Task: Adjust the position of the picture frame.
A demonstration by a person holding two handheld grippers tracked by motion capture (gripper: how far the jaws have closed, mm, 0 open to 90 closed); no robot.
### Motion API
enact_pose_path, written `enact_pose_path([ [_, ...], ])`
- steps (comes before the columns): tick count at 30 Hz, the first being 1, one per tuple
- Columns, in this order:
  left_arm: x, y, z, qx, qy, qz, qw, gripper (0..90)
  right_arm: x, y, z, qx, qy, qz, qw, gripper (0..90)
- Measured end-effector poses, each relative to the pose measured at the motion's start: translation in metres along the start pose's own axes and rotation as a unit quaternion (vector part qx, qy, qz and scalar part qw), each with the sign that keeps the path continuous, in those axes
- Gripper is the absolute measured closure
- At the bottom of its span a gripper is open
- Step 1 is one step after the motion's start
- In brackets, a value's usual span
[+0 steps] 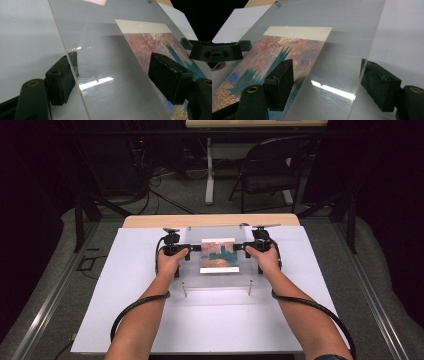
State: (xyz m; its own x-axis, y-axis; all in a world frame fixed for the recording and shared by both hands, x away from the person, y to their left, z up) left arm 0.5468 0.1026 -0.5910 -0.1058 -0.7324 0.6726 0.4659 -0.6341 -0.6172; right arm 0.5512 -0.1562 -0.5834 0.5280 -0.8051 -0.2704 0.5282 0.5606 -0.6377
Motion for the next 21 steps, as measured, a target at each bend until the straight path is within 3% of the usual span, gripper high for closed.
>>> enact_pose_path([
  [12, 0.003, -0.008, 0.005, 0.028, 0.006, -0.011, 0.9995, 26.5, -0.004, -0.005, 0.007, 0.013, -0.021, -0.004, 0.9997, 27.4],
  [21, 0.005, -0.014, 0.006, 0.028, 0.017, -0.016, 0.9993, 28.8, -0.008, -0.01, 0.009, 0.023, -0.027, -0.008, 0.9994, 27.6],
])
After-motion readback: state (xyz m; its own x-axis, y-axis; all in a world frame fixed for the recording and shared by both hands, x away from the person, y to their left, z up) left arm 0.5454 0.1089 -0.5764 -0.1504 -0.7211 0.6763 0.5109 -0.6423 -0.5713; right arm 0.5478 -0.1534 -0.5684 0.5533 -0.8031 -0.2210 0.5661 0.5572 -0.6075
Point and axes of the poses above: each handheld gripper's, and its own axes: y roughly forward along the jaws, z roughly out of its top, x roughly to its right, the point moved 6 cm from there along y, roughly forward along the jaws, and after that the axes turned 15 degrees about -y, right-handed, at the moved point
